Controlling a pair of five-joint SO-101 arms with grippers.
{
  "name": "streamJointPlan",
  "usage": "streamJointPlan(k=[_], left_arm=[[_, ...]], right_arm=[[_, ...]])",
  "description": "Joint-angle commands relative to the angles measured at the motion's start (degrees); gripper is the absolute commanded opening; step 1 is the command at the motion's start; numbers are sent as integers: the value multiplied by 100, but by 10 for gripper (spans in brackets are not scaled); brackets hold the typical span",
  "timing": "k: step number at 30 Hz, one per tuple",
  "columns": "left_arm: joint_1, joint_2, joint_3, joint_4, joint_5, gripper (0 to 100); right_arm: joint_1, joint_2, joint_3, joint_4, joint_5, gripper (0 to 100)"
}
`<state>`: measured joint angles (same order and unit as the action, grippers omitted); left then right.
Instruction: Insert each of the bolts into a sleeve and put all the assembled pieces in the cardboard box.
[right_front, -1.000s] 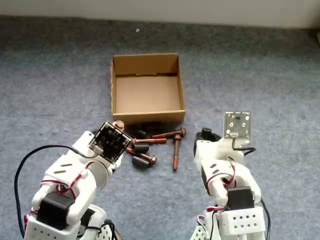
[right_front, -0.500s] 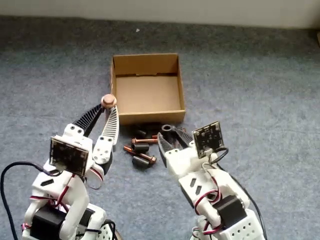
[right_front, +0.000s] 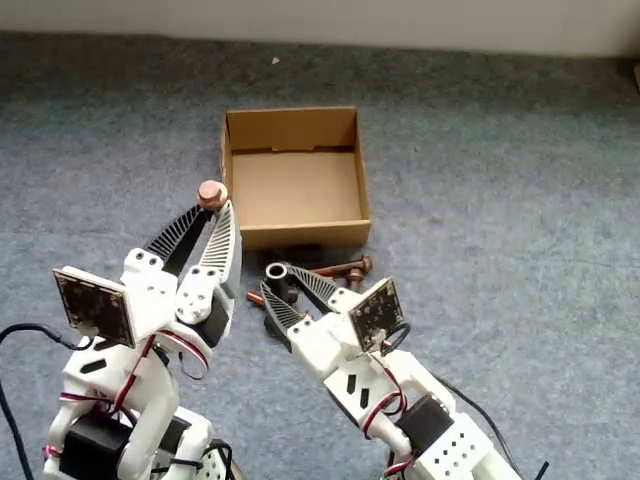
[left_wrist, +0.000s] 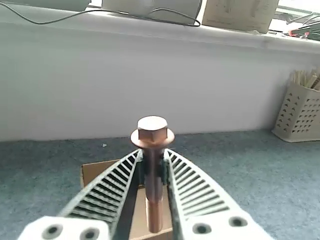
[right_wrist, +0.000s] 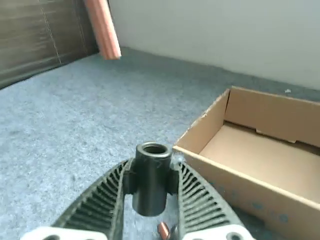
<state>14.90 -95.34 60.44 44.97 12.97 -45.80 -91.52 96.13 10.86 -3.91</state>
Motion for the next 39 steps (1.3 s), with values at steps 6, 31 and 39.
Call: streamJointPlan(k=[6,31,39], left_arm=[[769,-4,-57,26,26,12],[778,-22,321,35,26,12],[1007,-40,558,44,-422,7]], right_arm=[[-57,-84,514,-1059,-9,5],[-242,-84,549,-1138,563,5],[-233,-84,549,-1138,589,5]])
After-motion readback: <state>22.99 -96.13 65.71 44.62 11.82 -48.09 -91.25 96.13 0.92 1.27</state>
